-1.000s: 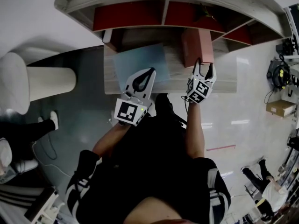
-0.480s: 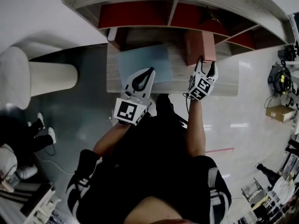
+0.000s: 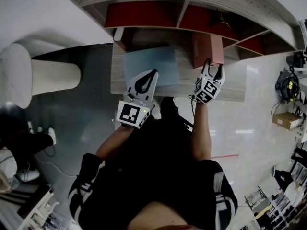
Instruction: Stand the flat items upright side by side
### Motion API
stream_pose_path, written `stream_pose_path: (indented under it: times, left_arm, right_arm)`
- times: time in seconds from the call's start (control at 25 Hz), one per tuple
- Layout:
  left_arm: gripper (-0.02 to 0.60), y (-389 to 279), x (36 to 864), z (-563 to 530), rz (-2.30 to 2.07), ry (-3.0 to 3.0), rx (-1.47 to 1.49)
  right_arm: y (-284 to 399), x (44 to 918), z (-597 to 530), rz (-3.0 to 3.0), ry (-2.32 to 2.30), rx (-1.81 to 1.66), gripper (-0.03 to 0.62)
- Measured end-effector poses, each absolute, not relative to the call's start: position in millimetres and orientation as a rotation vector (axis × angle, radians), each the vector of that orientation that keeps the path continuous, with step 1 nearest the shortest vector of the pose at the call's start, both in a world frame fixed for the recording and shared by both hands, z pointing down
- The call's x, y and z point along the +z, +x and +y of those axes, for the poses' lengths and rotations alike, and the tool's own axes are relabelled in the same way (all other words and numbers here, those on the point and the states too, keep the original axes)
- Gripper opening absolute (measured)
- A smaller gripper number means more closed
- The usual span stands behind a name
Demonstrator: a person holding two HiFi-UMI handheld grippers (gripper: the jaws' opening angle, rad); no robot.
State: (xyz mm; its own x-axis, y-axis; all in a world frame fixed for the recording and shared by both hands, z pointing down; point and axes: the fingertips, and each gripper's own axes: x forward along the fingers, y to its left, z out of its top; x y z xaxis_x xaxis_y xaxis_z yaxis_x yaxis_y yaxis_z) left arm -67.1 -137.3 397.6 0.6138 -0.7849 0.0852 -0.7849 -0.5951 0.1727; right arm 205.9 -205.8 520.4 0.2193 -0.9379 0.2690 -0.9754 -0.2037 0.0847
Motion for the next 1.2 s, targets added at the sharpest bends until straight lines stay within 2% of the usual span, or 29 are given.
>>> stream_pose_path:
  times: [0.32,0.68,1.2]
  left_arm:
    - [0.021,-76,396,-138,-1.325,2.626,-0.018]
    - [0.021,-101,387,-122,-1.346,2.63,-0.054]
    - [0.021,-192,389,-61,-1.453,2.579,-0.088]
  right_arm:
    - [207,519,-205,-1.815,2.264,0.253,0.302]
    - [189,498,-180,-1.851,2.271,0.232,0.304]
    - [69,489,-107,-2.056,2.108,0.306,0.304]
